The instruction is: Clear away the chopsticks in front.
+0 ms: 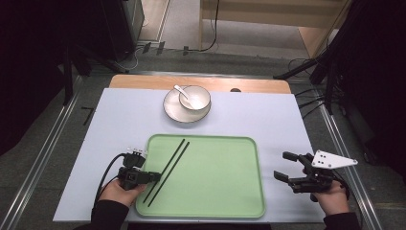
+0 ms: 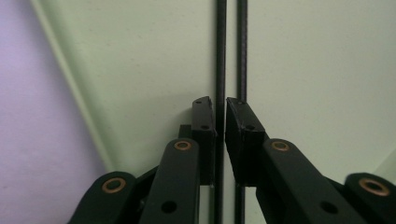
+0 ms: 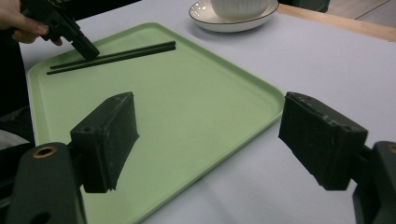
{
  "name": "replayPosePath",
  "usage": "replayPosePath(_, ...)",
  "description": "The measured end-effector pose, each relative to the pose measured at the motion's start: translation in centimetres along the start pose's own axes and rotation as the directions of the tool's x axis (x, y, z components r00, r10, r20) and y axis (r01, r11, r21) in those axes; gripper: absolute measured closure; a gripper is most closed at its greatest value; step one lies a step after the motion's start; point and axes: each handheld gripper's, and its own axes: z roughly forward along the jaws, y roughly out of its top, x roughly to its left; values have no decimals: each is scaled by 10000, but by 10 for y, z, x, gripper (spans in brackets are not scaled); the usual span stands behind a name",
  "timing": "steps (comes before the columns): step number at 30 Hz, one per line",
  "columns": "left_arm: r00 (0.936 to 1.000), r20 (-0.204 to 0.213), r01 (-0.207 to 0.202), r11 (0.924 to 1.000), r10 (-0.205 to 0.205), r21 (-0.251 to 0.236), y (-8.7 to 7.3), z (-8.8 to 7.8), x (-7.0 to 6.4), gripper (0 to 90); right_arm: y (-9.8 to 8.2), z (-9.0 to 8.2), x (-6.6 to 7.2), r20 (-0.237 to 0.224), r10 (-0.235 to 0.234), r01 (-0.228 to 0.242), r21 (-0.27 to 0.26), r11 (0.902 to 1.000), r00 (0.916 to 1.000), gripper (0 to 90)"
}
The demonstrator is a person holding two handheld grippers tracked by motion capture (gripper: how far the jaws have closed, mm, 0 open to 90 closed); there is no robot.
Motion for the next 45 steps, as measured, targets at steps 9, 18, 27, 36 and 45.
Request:
replayPosePath(9,9991,400,-110,9999,111,-7,1,1,1,748,0,0,0,29,7,-7,30,10000,10000,201)
replayPosePath(18,9902,732,-1087,9853,1190,-1316,9,-13,4,411,-1,-1,0,30,9,-9,32,10000,10000,201)
replayPosePath(27,9742,1199,-1679,9688,1914,-1823,25,-16,7,331,-2,0,-2,21,76,-76,98,9999,10000,200)
replayPosePath(36,9538,826,-2621,9344,2889,-2412,34,-30,29,295,-3,0,-3,10,184,-184,84,9998,9998,200)
replayPosePath(45,9267,167,-3533,8858,3753,-3008,26,-47,47,254,-4,-2,-4,189,137,-137,-17,9999,9997,206)
